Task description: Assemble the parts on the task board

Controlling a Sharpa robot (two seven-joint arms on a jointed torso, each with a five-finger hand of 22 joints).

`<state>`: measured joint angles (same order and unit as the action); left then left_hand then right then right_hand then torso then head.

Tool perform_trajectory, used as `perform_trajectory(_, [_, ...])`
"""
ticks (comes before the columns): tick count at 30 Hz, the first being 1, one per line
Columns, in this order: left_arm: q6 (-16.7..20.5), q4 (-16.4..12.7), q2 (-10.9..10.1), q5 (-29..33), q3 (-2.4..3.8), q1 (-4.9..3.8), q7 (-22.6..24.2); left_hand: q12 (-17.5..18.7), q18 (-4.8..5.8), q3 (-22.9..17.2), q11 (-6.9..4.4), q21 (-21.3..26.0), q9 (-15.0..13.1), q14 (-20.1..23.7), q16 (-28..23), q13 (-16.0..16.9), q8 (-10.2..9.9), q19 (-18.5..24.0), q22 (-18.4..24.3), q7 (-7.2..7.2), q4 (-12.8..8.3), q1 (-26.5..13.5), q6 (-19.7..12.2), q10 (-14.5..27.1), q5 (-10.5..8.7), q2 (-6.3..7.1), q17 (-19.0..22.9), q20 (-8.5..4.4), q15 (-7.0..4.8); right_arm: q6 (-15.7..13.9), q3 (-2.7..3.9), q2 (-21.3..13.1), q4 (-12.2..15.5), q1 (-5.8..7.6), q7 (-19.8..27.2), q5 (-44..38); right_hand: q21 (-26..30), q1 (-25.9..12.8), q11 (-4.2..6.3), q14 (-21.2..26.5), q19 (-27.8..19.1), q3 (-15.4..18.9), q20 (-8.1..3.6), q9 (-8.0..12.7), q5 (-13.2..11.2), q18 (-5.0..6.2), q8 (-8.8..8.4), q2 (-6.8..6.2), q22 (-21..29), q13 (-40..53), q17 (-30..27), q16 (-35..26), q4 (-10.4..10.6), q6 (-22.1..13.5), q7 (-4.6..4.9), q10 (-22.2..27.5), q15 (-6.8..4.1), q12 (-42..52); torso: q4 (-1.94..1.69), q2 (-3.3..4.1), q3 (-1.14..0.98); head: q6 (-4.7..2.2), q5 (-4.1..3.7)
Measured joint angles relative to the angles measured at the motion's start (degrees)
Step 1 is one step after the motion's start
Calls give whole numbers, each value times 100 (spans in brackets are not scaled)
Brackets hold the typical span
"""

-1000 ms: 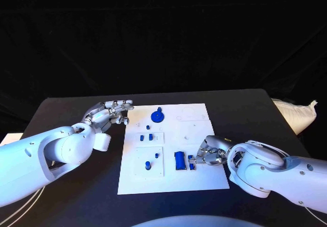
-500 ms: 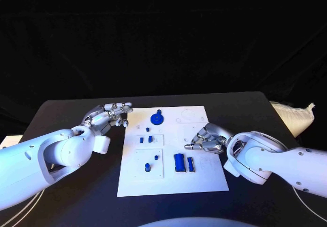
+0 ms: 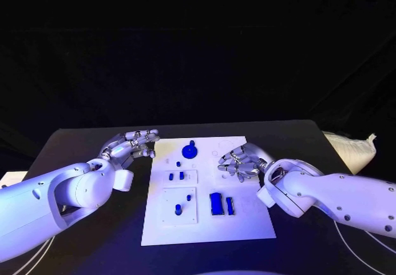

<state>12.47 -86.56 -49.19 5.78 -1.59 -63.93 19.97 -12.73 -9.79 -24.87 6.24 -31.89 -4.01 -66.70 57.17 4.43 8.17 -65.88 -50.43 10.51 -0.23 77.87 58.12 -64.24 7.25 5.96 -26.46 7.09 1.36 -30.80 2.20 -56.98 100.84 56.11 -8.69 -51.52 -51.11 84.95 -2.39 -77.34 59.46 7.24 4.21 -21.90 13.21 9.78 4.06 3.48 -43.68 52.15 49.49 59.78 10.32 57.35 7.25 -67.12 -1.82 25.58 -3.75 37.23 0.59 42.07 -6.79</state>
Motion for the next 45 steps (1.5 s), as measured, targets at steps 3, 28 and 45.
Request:
perform_trajectory(3, [76,123,81,14,-1,5,31,-38,1,17,19,211,1,372,-313,-13,20,300,90,0,-16,0,0,17,0,0,178,28,36,-14,1,165,-374,66,529,730,660,203,-110,483,-294,-89,114,162,23,-1,-39,58,488,-801,-1195,-1387,11,-139,104,235,121,-806,-10,-52,11,-69,-1])
perform_trajectory(28, [517,1064,760,59,5,1,235,731,0,128,273,2547,129,1437,-4658,-185,-459,2380,2287,49,50,-676,-747,1077,-41,-58,2249,622,611,864,56,1611,-2865,172,3063,4076,3594,-412,-466,1383,-824,-1103,600,1486,-305,-4,-146,-306,2779,-4961,-4168,-5653,-161,-589,275,719,536,-2283,-54,-590,-4,-725,22])
perform_trajectory(45, [1770,48,533,-172,115,279,463,1210,356,1322,-371,3114,378,4084,-5236,-424,-780,4506,3680,-516,23,-4271,-3303,3783,-620,-563,2620,-54,-14,-352,-176,1296,-1420,363,3370,4634,4361,-4495,148,4596,-3416,-747,0,2093,-904,-405,-366,-343,3584,-5195,-4795,-5943,-786,-3190,-353,3754,205,-2521,298,-600,-47,-764,618])
